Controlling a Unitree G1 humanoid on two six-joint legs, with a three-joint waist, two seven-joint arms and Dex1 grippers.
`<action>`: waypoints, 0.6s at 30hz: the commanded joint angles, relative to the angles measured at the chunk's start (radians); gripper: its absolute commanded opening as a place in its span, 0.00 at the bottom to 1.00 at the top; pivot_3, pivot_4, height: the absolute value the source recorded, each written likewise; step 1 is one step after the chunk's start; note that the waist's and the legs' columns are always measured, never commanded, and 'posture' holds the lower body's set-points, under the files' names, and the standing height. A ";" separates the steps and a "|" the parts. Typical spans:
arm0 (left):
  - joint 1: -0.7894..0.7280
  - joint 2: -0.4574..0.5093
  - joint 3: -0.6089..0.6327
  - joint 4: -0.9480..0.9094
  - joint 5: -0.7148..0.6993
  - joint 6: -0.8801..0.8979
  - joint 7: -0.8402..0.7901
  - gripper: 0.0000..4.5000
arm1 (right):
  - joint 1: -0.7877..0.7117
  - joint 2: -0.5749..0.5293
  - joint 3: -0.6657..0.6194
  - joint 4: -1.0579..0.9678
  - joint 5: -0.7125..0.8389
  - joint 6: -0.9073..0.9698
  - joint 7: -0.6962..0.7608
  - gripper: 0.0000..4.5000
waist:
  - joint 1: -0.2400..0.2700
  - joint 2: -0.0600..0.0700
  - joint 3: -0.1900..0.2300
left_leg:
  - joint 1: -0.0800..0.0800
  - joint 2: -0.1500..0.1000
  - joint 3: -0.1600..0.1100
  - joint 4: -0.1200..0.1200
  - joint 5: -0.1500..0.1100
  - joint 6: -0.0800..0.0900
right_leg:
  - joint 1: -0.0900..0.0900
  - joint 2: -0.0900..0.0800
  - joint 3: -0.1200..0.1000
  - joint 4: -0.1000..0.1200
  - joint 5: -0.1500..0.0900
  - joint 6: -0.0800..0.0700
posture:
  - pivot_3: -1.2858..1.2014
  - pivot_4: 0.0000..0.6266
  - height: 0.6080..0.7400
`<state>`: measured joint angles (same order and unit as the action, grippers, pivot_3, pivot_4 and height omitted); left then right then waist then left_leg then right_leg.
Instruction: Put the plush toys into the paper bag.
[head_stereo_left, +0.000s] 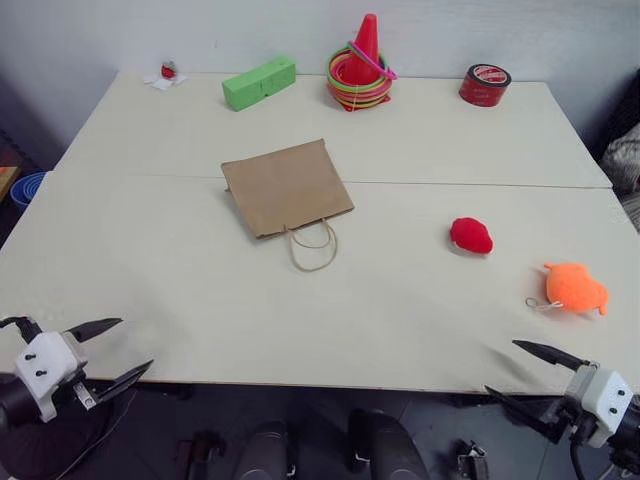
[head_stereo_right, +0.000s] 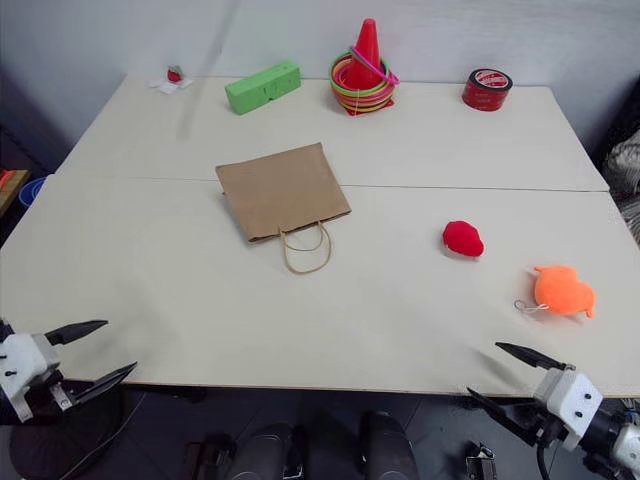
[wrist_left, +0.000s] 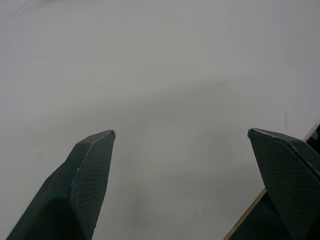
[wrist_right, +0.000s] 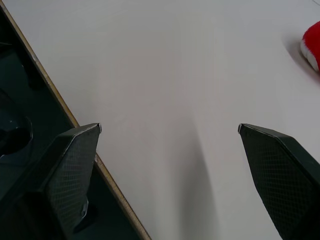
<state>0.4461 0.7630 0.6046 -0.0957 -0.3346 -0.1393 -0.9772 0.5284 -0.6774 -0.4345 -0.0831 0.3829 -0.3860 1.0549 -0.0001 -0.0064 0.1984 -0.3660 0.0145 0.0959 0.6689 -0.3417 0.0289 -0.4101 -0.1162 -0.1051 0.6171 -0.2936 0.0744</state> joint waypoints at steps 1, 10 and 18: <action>-0.024 0.015 -0.016 0.005 0.006 -0.015 -0.004 0.99 | 0.011 0.022 -0.014 -0.062 0.027 -0.003 -0.025 1.00 | 0.000 0.000 0.000 | 0.000 0.000 0.000 0.000 0.000 0.000 | 0.000 0.000 0.000 0.000 0.000 0.000 | 0.52 0.24 1.00; -0.389 0.060 -0.262 -0.179 -0.106 0.336 0.047 0.99 | -0.115 0.112 0.087 -0.355 0.180 0.233 -0.206 1.00 | 0.006 0.000 -0.001 | 0.001 0.000 -0.001 0.001 0.003 -0.002 | 0.000 0.000 0.000 0.004 0.000 0.000 | 0.52 0.24 1.00; -0.904 -0.113 -0.664 0.136 0.186 0.225 0.122 0.99 | -0.296 0.172 0.233 -0.432 0.107 0.325 -0.332 1.00 | 0.013 0.001 -0.003 | -0.002 -0.002 0.001 0.005 0.006 -0.003 | -0.001 0.004 -0.002 0.010 0.000 0.001 | 0.52 0.24 1.00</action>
<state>-0.4217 0.6668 -0.0118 -0.0332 -0.2205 0.1580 -0.8749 0.2312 -0.5083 -0.2089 -0.4815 0.5021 -0.0636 0.7402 0.0134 -0.0052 0.1956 -0.3685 0.0129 0.0975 0.6769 -0.3362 0.0262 -0.4114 -0.1106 -0.1071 0.6280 -0.2932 0.0751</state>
